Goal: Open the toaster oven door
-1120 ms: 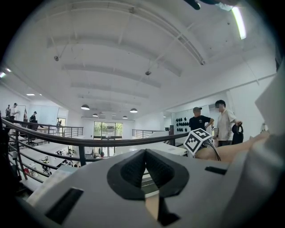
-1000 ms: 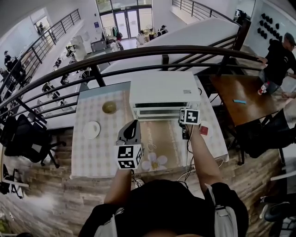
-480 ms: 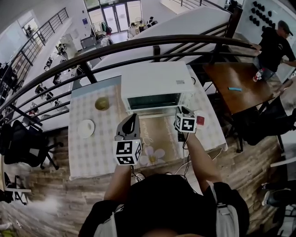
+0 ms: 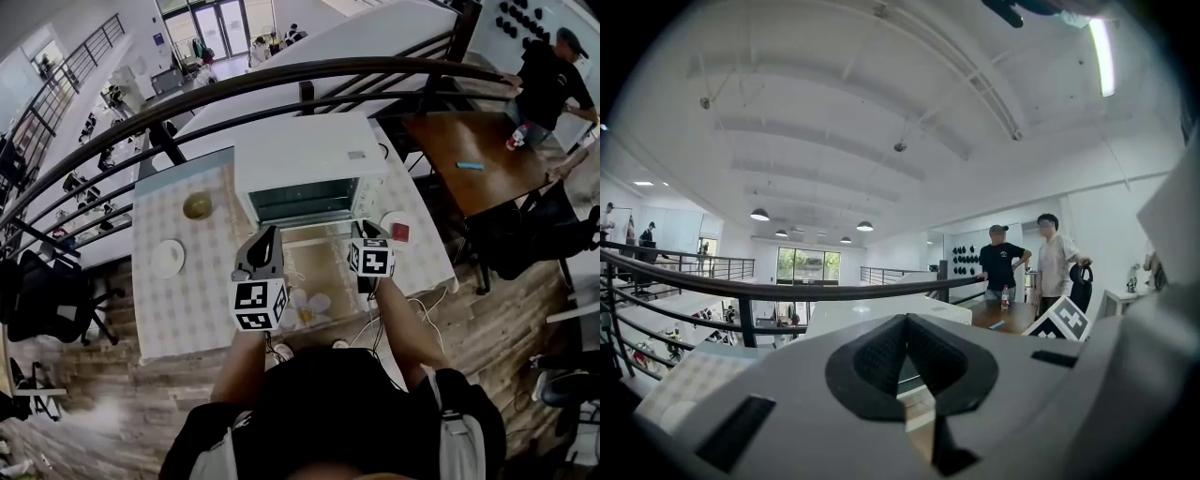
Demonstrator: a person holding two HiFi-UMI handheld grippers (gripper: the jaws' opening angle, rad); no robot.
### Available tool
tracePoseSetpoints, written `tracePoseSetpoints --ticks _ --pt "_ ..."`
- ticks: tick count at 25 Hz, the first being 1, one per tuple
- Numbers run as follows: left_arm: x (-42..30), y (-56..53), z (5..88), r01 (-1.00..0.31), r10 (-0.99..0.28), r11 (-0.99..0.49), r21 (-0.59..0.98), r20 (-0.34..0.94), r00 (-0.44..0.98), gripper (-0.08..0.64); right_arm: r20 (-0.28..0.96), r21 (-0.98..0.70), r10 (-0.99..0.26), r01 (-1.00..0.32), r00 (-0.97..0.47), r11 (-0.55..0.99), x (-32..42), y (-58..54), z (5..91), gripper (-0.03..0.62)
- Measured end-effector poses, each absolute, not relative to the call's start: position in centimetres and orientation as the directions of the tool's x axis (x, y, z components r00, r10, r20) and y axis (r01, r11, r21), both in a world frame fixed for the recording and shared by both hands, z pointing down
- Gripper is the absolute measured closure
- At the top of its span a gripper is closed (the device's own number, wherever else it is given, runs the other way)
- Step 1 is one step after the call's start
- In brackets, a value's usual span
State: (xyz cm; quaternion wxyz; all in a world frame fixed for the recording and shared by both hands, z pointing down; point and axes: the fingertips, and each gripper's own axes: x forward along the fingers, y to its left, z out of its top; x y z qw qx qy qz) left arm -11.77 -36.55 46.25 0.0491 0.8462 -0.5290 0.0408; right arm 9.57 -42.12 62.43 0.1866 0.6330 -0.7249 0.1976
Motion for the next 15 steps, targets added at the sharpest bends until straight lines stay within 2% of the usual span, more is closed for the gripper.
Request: tracePoseSetpoints --ticks 15 --pt "-10.0 -36.1 46.6 -0.884 -0.875 -0.467 0.035 0.127 0.467 0.548 0.567 -0.038 -0.815 -0.992 -0.12 0.12 9.8 -37.8 66.8 0.522"
